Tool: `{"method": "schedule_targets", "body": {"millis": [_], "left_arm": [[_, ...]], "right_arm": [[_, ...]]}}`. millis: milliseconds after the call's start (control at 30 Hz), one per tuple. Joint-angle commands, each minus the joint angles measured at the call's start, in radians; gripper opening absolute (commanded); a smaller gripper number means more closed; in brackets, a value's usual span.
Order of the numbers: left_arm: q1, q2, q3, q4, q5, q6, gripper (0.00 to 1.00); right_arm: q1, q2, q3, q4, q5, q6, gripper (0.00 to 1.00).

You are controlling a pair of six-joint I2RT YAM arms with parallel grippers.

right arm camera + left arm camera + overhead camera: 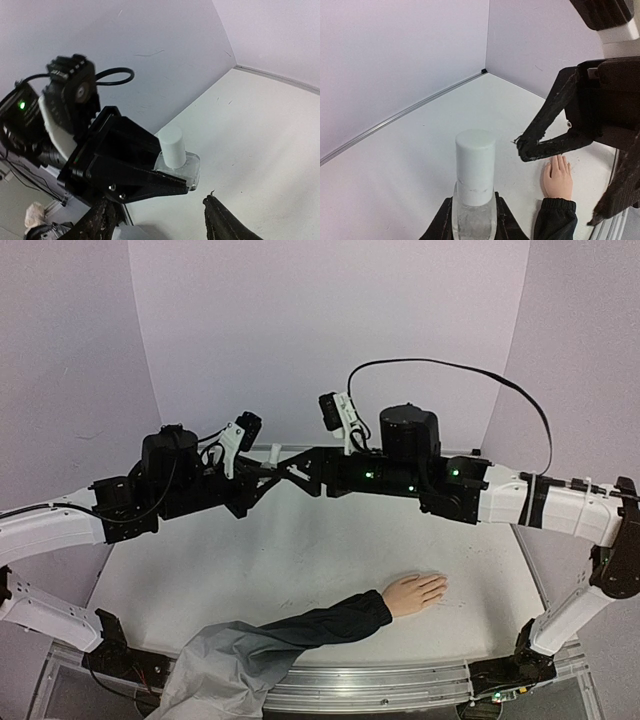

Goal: Paint the nails

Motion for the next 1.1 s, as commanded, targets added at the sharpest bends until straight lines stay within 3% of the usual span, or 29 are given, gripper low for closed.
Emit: {"method": "schedule_targets", "body": {"millis": [0, 233, 567, 767, 933, 1067], "left_arm": [[-0.001, -0.028, 0.000, 0.012, -0.091, 0.042, 0.00], [-0.001, -0.054, -0.030, -0.003, -0.070, 0.079, 0.00], [-0.001, -0.045, -0.043, -0.005, -0.067, 0.061, 0.00], [-0.001, -0.032, -0.034, -0.007, -0.054, 0.053, 0.00], [-0.001, -0.029, -0.023, -0.011, -0.028, 0.001, 0.00], [-0.001, -0.009, 0.011, -0.013, 0.043, -0.039, 0.00]], "right_arm": [[0.027, 0.076, 0.121, 0.005, 0.106, 0.098, 0.59], [0.059, 0.179, 0.242, -0.033, 0.303, 0.181, 0.47], [0.078, 0.307, 0.387, -0.125, 0.370, 0.197, 0.23], [0.079, 0.301, 0.375, -0.125, 0.369, 0.158, 0.16], [0.077, 0.257, 0.314, -0.118, 0.366, 0.121, 0.01], [0.072, 0.193, 0.244, -0.098, 0.350, 0.055, 0.00]]}}
